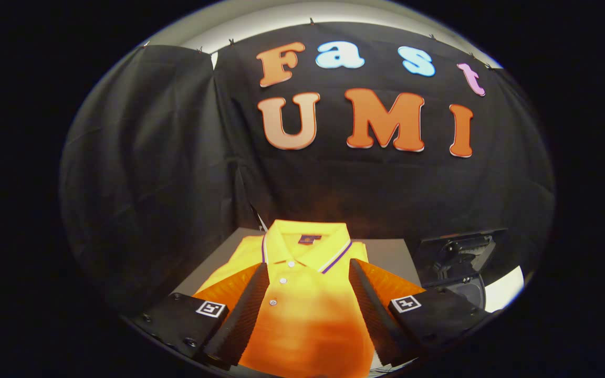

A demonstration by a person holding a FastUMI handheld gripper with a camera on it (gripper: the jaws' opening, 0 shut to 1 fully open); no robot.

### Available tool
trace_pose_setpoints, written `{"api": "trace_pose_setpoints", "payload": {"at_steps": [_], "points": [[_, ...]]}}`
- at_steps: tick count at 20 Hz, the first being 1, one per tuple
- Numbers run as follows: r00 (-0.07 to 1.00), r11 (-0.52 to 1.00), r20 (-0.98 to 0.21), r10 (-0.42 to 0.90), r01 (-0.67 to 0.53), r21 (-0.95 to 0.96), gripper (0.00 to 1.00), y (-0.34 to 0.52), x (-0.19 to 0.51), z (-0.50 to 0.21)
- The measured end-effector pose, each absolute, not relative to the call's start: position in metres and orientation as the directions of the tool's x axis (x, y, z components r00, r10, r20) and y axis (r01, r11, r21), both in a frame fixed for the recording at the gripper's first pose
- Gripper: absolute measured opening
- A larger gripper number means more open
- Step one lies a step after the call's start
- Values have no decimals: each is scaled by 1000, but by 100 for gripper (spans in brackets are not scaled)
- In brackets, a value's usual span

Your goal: Put the clothes into the washing machine and then close the washing machine lid.

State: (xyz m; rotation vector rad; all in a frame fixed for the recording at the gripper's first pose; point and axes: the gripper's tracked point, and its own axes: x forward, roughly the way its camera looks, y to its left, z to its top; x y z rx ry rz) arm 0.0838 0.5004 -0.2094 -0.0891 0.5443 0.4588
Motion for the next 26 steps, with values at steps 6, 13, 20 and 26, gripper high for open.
{"api": "trace_pose_setpoints", "payload": {"at_steps": [6, 13, 20, 26], "points": [[624, 903, -693, 361, -420, 92, 99, 504, 82, -276], [535, 879, -757, 376, -464, 109, 99, 509, 86, -283], [387, 809, -779, 493, -532, 248, 41, 522, 78, -282], [452, 780, -654, 607, -498, 379, 9, 516, 84, -275]]}}
